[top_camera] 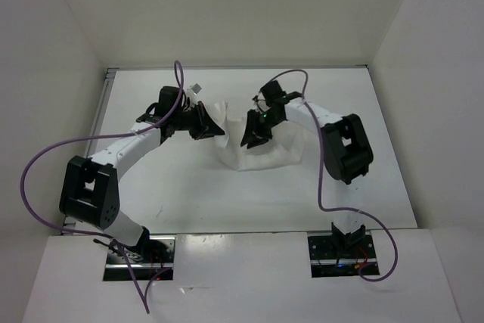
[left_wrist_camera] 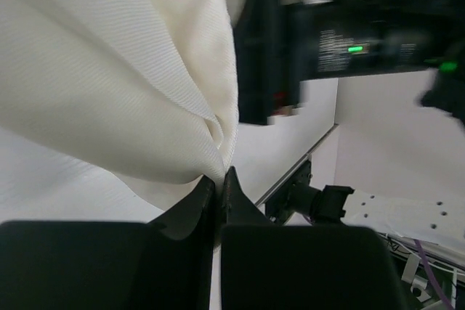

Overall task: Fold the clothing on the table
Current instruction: Fold the skirt

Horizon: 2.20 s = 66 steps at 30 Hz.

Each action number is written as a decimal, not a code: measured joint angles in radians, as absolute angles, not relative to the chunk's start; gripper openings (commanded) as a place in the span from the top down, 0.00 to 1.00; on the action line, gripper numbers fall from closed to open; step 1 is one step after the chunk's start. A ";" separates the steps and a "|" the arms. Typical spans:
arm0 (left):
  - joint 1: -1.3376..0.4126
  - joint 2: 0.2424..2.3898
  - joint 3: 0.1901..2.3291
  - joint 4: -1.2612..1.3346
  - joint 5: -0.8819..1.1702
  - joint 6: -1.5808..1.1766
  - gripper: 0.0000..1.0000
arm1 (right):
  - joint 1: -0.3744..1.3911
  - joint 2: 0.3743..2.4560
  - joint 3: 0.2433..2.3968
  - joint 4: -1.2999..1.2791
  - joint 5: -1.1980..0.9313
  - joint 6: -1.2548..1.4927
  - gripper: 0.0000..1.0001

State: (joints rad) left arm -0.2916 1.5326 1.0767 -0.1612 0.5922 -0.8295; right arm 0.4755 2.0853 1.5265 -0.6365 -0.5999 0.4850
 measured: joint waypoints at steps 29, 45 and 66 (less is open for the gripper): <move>-0.509 1.911 1.467 -0.275 0.633 -0.667 1.00 | 0.152 1.936 1.251 -0.666 -0.295 0.532 0.67; -0.649 2.212 1.794 -0.337 0.636 -0.669 0.36 | 0.183 1.952 1.253 -0.635 -0.346 0.568 0.69; -0.518 1.771 1.671 -0.268 0.548 -0.764 0.30 | 0.272 1.615 1.397 -0.789 -0.131 0.654 0.65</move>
